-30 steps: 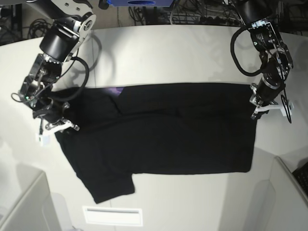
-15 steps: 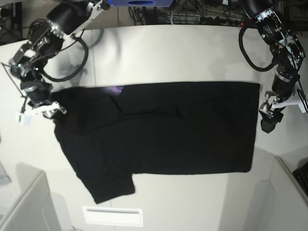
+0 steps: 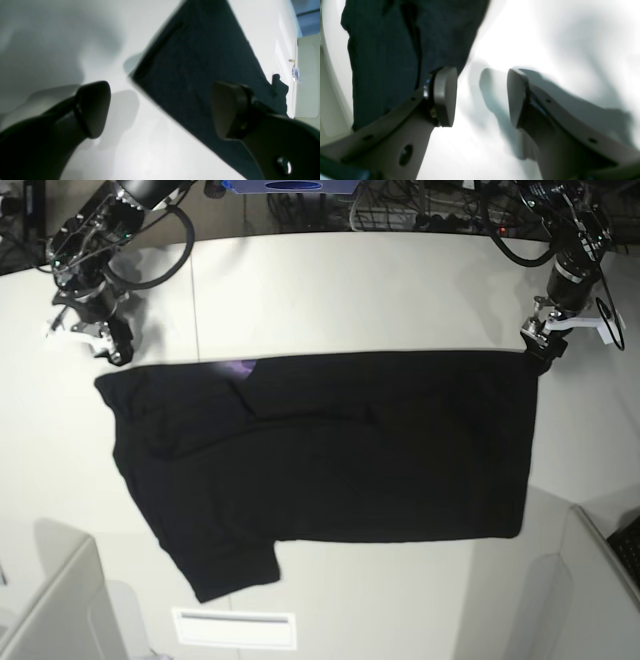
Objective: Fold the T-shirt properly
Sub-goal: 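Drag the shirt further toward the robot and release both grippers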
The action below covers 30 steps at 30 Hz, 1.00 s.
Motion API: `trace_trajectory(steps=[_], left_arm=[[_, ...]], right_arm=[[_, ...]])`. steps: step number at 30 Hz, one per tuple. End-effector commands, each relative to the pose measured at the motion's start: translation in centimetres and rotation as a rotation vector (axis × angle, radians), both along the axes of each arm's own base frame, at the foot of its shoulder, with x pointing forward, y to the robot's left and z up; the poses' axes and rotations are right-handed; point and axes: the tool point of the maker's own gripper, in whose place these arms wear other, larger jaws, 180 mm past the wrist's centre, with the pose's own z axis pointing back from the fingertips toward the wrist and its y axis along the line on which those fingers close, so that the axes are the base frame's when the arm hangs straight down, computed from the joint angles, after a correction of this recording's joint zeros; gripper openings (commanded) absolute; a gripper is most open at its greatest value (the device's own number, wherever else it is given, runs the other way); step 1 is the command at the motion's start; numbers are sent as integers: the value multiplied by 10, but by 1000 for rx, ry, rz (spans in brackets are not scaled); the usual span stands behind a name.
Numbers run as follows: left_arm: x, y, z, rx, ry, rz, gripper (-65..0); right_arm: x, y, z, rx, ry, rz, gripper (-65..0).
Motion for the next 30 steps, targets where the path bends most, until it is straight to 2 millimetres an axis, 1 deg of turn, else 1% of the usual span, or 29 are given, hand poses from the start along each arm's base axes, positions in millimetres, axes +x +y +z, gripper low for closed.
trace_trajectory(steps=[1, 5, 6, 7, 9, 11, 14, 15, 17, 18, 20, 22, 26, 28, 29, 30], left_arm=[[6, 9, 16, 39, -52, 1, -49], [1, 19, 18, 48, -53, 31, -51], [0, 21, 18, 48, -51, 37, -56], [-1, 22, 18, 48, -50, 40, -79], [-3, 22, 12, 32, -39, 44, -169], [-4, 21, 4, 11, -27, 49, -298], [-8, 17, -10, -32, 10, 44, -454], [-7, 15, -13, -49, 17, 37, -499], [-5, 10, -20, -87, 40, 17, -607], [-4, 10, -22, -96, 54, 4, -650], [-6, 10, -28, -112, 79, -8, -650], [-3, 10, -28, -121, 76, -8, -650], [2, 16, -23, -87, 67, -39, -650], [1, 21, -22, -83, 68, -22, -650], [0, 22, -22, -84, 71, -16, -617], [0, 22, -22, -86, 74, -13, -551]], right_arm=[[15, -5, 11, -13, -55, -3, -351], [25, -11, 9, -12, -67, -16, -351], [28, -11, 6, -3, -65, -17, -351], [30, -10, 4, 7, -64, -17, -353], [33, -13, 0, 16, -59, -20, -356], [36, -13, -4, 30, -55, -23, -357], [35, -15, -10, 41, -40, -22, -357], [36, -14, -11, 45, -39, -22, -357], [38, -14, -11, 47, -41, -23, -357], [38, -14, -11, 47, -41, -23, -357], [38, -14, -11, 48, -40, -21, -357], [38, -13, -12, 51, -37, -20, -357], [38, -13, -12, 51, -37, -20, -357], [38, -13, -12, 51, -37, -20, -357], [38, -13, -12, 51, -37, -20, -357], [38, -13, -12, 51, -37, -20, -357]])
